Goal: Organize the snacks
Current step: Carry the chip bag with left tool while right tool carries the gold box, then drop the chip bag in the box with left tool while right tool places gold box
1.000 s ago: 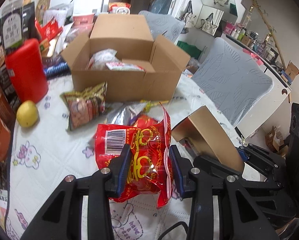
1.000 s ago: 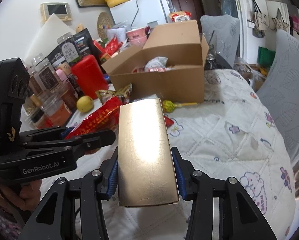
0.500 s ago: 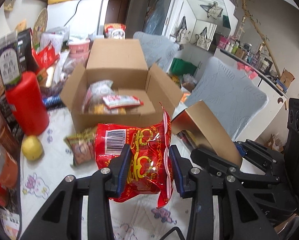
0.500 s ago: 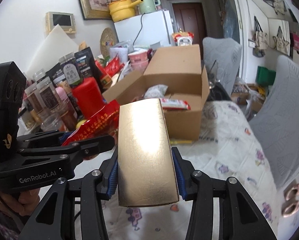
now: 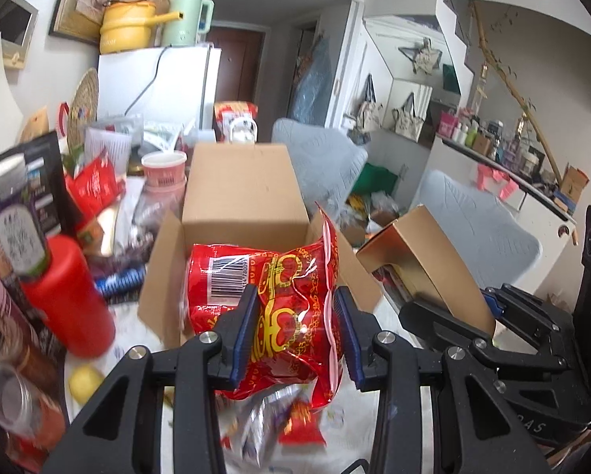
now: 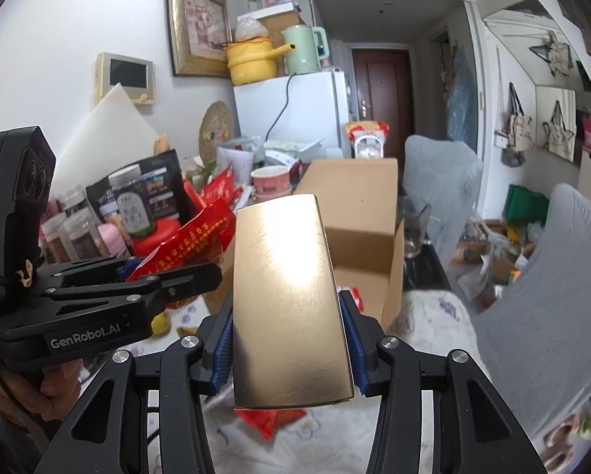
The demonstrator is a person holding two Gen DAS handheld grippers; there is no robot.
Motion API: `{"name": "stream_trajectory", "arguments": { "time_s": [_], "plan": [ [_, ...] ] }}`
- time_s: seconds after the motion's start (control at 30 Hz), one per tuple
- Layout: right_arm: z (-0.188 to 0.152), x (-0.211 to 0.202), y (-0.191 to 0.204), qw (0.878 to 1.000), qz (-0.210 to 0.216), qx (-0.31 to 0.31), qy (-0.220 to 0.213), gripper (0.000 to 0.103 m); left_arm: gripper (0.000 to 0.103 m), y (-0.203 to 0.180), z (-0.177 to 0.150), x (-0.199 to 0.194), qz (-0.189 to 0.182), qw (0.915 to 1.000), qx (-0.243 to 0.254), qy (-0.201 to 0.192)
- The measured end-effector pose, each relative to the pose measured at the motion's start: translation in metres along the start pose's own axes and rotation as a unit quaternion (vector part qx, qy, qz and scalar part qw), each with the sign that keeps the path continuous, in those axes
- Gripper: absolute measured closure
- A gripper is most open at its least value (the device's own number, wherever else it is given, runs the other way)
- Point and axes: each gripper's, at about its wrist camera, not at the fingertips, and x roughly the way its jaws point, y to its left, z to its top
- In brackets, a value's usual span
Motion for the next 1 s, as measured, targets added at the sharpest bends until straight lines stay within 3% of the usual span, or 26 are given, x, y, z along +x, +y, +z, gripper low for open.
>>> {"name": "stream_trajectory", "arguments": {
  "time_s": [0.3, 0.67, 1.0],
  "plan": [
    [0.038, 0.041, -0.021, 1.0, -0.005, 0.001, -0.012, 0.057, 0.065, 0.016, 0.04, 0.037, 0.01, 0.9995, -0.012, -0.029],
    [0.061, 0.109, -0.05, 0.999, -0.032, 0.031, 0.012, 0.057, 0.065, 0.038, 0.072, 0.098, 0.041, 0.998, -0.034, -0.035],
    [0.053, 0.167, -0.077, 0.994, -0.045, 0.076, 0.057, 0.057, 0.065, 0.063, 0.07, 0.152, 0.058, 0.9972, -0.047, 0.011]
  ]
}}
